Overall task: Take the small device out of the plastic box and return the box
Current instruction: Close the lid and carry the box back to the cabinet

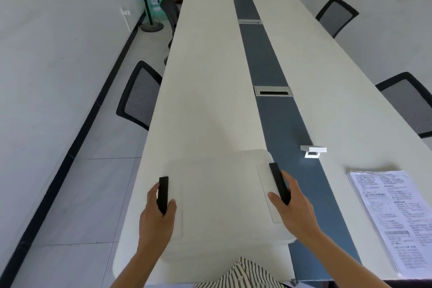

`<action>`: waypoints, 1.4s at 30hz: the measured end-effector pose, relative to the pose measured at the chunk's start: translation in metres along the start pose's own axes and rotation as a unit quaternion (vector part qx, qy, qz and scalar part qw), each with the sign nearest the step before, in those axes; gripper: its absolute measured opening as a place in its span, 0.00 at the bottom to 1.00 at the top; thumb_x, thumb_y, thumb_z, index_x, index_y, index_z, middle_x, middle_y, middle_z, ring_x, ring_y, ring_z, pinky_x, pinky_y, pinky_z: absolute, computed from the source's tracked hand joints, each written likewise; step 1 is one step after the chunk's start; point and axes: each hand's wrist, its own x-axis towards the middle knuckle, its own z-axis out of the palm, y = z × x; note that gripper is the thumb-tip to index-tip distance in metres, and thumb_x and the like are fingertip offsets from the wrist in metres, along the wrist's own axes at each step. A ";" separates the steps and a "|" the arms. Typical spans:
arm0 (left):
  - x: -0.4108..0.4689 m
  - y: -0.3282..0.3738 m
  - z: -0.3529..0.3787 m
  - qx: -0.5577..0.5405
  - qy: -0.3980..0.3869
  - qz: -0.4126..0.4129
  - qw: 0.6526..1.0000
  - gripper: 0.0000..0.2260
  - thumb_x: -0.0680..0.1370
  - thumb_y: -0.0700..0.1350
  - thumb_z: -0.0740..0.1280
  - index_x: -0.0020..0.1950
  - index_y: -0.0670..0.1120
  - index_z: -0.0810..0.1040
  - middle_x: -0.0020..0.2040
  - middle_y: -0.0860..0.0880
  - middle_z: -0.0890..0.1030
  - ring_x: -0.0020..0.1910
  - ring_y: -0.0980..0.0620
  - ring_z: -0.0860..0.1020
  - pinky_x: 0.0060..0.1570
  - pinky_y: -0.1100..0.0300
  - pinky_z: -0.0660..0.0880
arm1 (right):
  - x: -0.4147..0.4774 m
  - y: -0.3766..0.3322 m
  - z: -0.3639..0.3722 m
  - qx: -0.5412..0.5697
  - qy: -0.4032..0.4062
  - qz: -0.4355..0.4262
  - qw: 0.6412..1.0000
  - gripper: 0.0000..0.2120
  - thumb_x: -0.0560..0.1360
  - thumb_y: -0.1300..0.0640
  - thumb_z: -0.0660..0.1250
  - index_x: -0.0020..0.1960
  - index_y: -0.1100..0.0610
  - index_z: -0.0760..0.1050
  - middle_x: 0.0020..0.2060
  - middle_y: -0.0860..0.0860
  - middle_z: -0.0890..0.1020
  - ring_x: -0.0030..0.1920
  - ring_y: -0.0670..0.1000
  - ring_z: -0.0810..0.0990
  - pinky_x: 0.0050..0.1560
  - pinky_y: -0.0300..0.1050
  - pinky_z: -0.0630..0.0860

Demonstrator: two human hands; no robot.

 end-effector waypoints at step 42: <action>-0.197 -0.311 -0.374 -0.133 0.300 -0.224 0.917 0.18 0.76 0.43 0.65 0.66 0.52 0.71 0.41 0.41 0.79 0.34 0.45 0.74 0.34 0.53 0.71 | -0.273 -0.249 0.300 0.080 -0.362 -0.164 0.914 0.28 0.73 0.55 0.69 0.69 0.42 0.65 0.40 0.56 0.78 0.36 0.51 0.76 0.37 0.40 0.72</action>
